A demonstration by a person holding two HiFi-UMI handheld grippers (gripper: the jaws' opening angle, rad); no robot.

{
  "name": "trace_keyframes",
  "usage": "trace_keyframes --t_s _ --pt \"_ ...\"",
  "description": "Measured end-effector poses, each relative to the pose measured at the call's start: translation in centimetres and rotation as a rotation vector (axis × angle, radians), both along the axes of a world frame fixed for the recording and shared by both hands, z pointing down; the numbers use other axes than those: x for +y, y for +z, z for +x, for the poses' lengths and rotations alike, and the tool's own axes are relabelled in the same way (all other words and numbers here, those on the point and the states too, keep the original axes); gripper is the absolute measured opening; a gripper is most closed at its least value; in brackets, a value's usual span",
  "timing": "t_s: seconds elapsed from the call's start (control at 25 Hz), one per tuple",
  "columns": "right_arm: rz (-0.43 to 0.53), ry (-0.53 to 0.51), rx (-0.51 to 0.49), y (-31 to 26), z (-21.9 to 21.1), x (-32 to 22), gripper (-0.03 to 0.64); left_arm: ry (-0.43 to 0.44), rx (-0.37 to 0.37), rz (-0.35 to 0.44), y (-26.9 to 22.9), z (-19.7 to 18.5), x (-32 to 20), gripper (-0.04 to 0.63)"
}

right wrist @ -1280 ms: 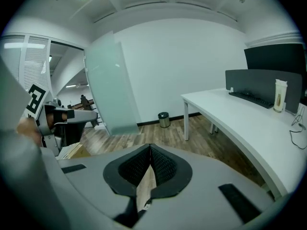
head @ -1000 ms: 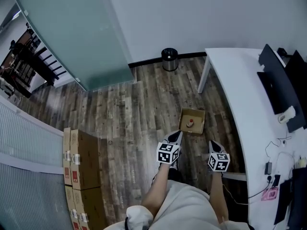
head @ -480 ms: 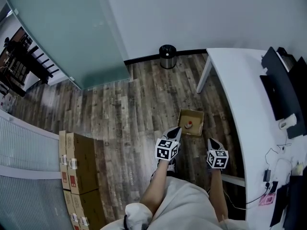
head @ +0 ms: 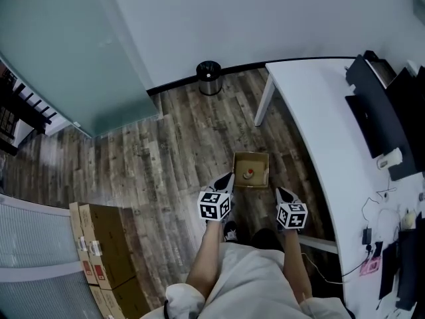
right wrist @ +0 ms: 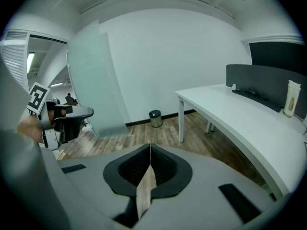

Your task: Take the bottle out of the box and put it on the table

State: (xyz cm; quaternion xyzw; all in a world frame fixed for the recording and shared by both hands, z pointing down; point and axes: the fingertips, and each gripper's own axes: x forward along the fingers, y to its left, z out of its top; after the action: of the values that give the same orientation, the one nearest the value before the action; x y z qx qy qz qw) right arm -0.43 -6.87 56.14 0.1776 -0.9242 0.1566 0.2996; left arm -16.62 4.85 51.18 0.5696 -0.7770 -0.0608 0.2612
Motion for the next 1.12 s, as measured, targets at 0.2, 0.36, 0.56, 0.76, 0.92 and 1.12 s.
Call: trace_keyframes --t_s 0.2,0.36,0.56,0.76,0.92,1.12 --pt "-0.016 0.037 0.001 0.6 0.2 -2.1 0.04 0.043 0.01 -0.023 1.3 0.3 -2.4 0.014" --pt "-0.032 0.056 0.013 1.5 0.1 -3.9 0.04 0.057 0.032 -0.04 2.6 0.3 -4.5 0.014" --pt "-0.082 0.054 0.019 3.1 -0.9 -7.2 0.04 0.027 0.078 -0.069 4.8 -0.9 -7.8 0.014" --pt "-0.088 0.052 0.046 4.1 -2.9 -11.2 0.04 -0.004 0.117 -0.104 6.7 -2.9 -11.1 0.014" --pt "-0.122 0.035 0.067 5.5 -4.0 -13.2 0.04 -0.03 0.171 -0.121 8.5 -3.8 -12.8 0.014" --pt "-0.175 0.026 0.058 7.0 -5.5 -15.8 0.04 -0.075 0.22 -0.136 10.9 -4.1 -15.3 0.014"
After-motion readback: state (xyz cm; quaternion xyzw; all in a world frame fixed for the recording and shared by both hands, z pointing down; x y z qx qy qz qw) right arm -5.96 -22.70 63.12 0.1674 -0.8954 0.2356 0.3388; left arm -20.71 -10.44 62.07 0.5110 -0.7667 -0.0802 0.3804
